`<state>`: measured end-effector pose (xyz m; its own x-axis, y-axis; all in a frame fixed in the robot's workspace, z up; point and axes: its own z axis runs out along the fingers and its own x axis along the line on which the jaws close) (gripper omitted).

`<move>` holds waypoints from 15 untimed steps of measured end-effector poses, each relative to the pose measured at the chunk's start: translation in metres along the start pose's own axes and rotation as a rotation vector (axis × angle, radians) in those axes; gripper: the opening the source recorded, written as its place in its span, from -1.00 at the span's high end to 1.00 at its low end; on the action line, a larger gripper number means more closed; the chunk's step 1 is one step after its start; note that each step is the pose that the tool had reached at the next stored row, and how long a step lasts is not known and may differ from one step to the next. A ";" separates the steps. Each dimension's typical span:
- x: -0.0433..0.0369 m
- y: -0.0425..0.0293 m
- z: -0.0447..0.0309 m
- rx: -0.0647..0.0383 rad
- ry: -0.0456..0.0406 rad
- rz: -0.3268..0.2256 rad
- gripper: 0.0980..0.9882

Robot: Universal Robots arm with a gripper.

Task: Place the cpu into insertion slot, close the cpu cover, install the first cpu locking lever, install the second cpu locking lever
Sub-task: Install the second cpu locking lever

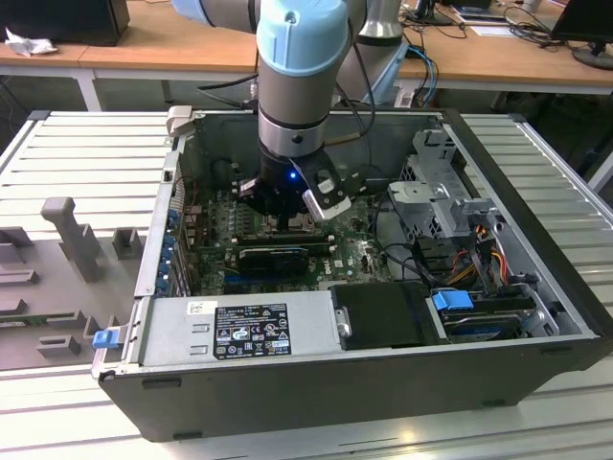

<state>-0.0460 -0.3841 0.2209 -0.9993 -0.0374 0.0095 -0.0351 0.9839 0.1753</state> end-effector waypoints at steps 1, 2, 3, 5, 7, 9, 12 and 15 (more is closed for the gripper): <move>0.0023 -0.0013 -0.0001 -0.001 0.0016 -0.009 0.98; 0.0029 -0.0016 -0.0002 -0.001 0.0026 -0.014 0.98; 0.0036 -0.0019 -0.0001 -0.001 0.0037 -0.021 0.98; 0.0067 -0.0039 0.0001 -0.004 0.0055 -0.032 0.98; 0.0096 -0.0050 0.0003 -0.008 0.0058 -0.035 0.98; 0.0109 -0.0070 0.0002 -0.012 0.0059 -0.037 0.98; 0.0148 -0.0108 0.0000 -0.037 0.0051 -0.040 0.98; 0.0200 -0.0116 0.0029 -0.051 0.0052 -0.049 0.98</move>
<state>-0.0657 -0.3957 0.2162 -0.9963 -0.0860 0.0048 -0.0827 0.9707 0.2256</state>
